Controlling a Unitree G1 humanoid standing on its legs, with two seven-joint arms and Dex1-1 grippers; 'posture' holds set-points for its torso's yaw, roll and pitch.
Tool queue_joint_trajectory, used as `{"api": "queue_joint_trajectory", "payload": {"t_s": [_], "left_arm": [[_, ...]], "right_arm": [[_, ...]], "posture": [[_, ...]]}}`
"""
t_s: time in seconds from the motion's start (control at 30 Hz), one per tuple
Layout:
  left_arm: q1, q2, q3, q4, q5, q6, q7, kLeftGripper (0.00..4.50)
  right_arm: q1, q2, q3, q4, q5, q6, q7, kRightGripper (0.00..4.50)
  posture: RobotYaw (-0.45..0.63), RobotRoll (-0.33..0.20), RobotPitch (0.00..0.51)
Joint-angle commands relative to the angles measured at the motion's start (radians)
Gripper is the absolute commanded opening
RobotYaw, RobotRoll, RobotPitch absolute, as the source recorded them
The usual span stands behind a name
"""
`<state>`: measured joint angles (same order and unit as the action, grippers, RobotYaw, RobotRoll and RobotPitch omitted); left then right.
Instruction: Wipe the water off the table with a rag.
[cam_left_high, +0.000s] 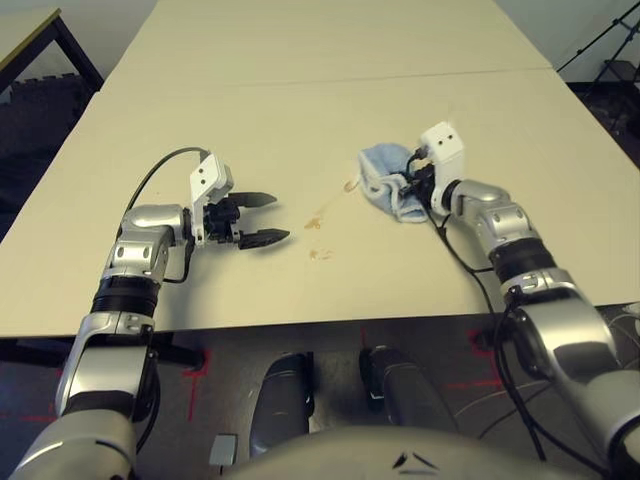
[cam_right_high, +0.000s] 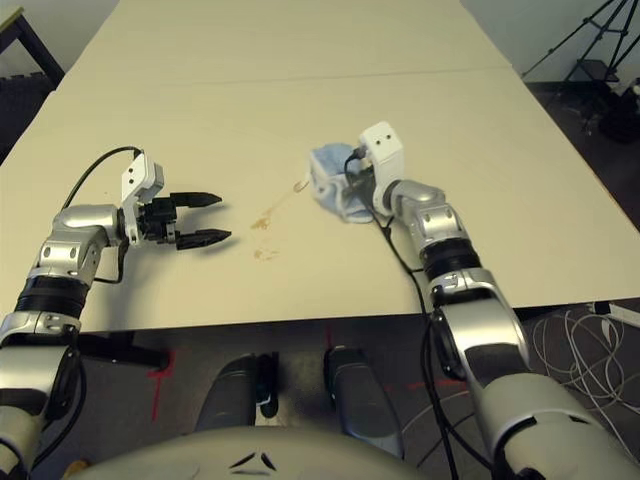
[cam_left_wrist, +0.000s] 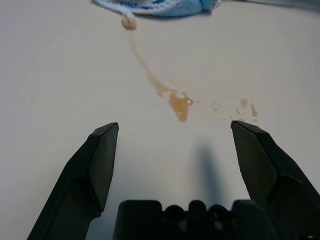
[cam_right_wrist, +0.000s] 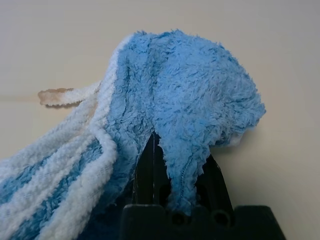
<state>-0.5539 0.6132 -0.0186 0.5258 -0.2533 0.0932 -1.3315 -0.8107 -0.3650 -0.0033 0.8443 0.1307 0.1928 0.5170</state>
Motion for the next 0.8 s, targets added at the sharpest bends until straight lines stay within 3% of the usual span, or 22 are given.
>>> {"api": "queue_joint_trajectory", "payload": {"t_s": [0.03, 0.23, 0.37, 0.5, 0.8], "left_arm": [[-0.008, -0.003, -0.007, 0.011, 0.006, -0.010, 0.001, 4.50], [-0.018, -0.013, -0.011, 0.028, 0.010, -0.020, 0.001, 4.50], [-0.031, -0.021, -0.015, 0.045, 0.014, -0.027, 0.000, 4.50], [-0.051, -0.031, -0.018, 0.071, 0.017, -0.037, -0.002, 4.50], [-0.072, -0.030, -0.017, 0.103, 0.021, -0.058, -0.009, 4.50]], "right_arm": [[-0.021, -0.027, -0.038, 0.049, -0.006, -0.033, -0.011, 0.00], [-0.039, -0.040, -0.146, -0.159, 0.202, 0.209, 0.180, 0.00], [-0.049, -0.090, -0.173, -0.287, 0.268, 0.353, 0.229, 0.00], [-0.072, -0.188, -0.173, -0.312, 0.269, 0.403, 0.271, 0.00], [-0.045, -0.344, -0.134, -0.142, 0.173, 0.341, 0.374, 0.00]], "posture": [[-0.30, 0.000, 0.121], [-0.31, 0.000, 0.115], [-0.33, 0.000, 0.110], [-0.34, 0.000, 0.109], [-0.34, 0.000, 0.111]]}}
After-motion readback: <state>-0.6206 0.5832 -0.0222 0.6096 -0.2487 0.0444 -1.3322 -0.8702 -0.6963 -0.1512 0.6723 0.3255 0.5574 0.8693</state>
